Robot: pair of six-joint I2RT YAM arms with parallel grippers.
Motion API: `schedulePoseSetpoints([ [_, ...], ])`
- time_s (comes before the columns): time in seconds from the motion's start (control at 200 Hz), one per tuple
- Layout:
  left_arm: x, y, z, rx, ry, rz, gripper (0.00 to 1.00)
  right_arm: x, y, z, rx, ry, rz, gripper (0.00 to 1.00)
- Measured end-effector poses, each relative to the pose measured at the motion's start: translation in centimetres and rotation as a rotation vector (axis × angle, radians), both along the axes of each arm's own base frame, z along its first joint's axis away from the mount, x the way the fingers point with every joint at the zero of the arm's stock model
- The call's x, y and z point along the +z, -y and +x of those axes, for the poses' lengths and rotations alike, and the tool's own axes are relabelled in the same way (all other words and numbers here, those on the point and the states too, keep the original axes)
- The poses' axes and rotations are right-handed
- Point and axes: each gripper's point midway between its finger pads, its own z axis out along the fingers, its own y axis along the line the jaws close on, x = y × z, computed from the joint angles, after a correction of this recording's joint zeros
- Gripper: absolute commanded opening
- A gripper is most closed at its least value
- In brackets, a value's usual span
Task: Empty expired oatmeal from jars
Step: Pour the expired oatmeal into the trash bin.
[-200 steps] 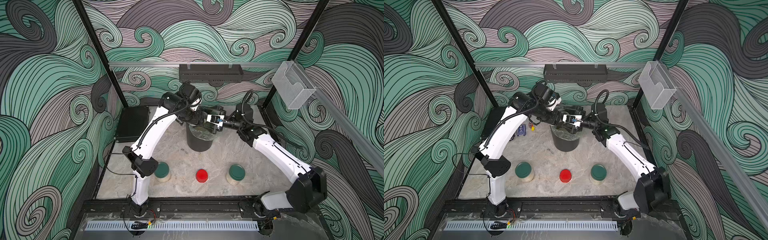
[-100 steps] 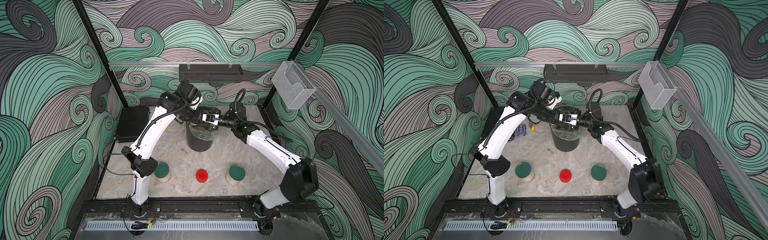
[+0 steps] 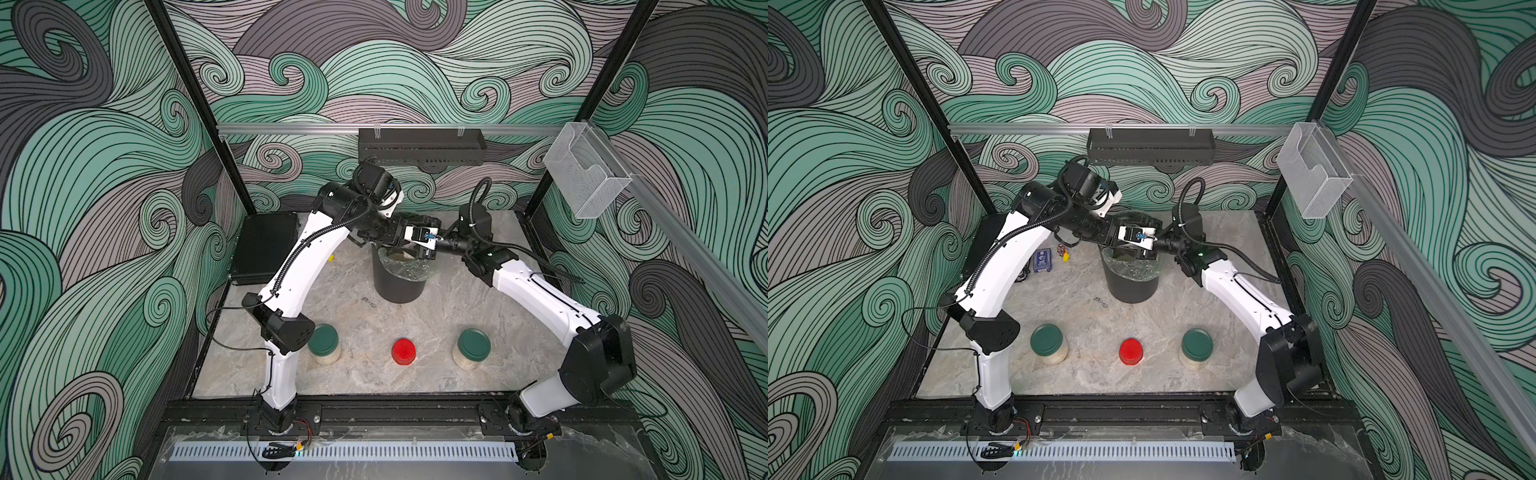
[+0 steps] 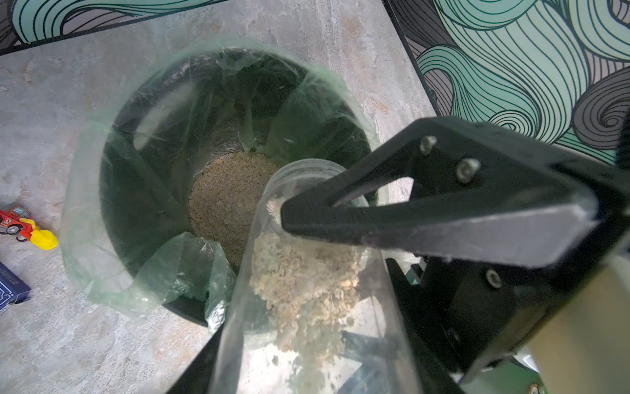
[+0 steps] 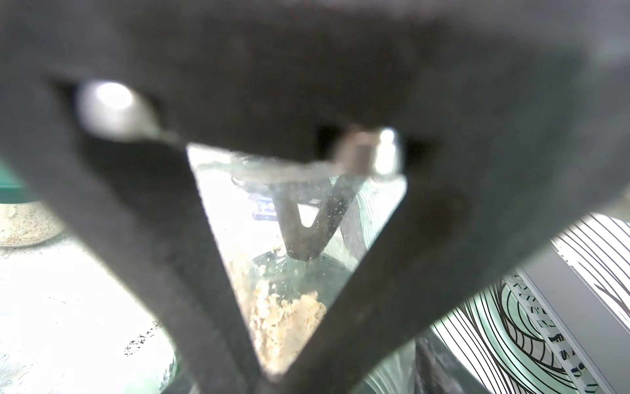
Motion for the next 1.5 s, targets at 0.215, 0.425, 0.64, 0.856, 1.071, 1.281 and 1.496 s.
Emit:
schedulePoseSetpoints([
  [0.215,0.2,0.1,0.2,0.001,0.007,-0.009,0.62,0.1,0.1,0.1,-0.009,-0.021,0.013,0.49],
  [0.425,1.4,0.3,0.7,0.020,0.047,-0.044,0.86,0.8,0.1,0.2,-0.009,-0.043,0.049,0.43],
  [0.64,2.9,-0.5,1.1,0.063,0.102,-0.065,0.94,1.3,0.1,0.2,-0.004,-0.044,0.072,0.31],
  [0.856,4.7,-1.9,1.5,0.141,0.188,-0.077,0.95,0.8,0.2,0.7,-0.024,-0.073,0.073,0.28],
  [1.071,6.5,-5.0,0.9,0.255,0.305,-0.087,0.95,0.1,0.5,1.6,-0.052,-0.117,0.078,0.26],
  [1.281,9.1,-7.1,-0.2,0.310,0.419,-0.151,0.94,0.4,0.7,2.6,-0.073,-0.161,0.105,0.19],
  [1.496,8.4,-6.8,0.0,0.306,0.424,-0.164,0.94,1.2,0.7,3.5,-0.108,-0.246,0.162,0.20],
])
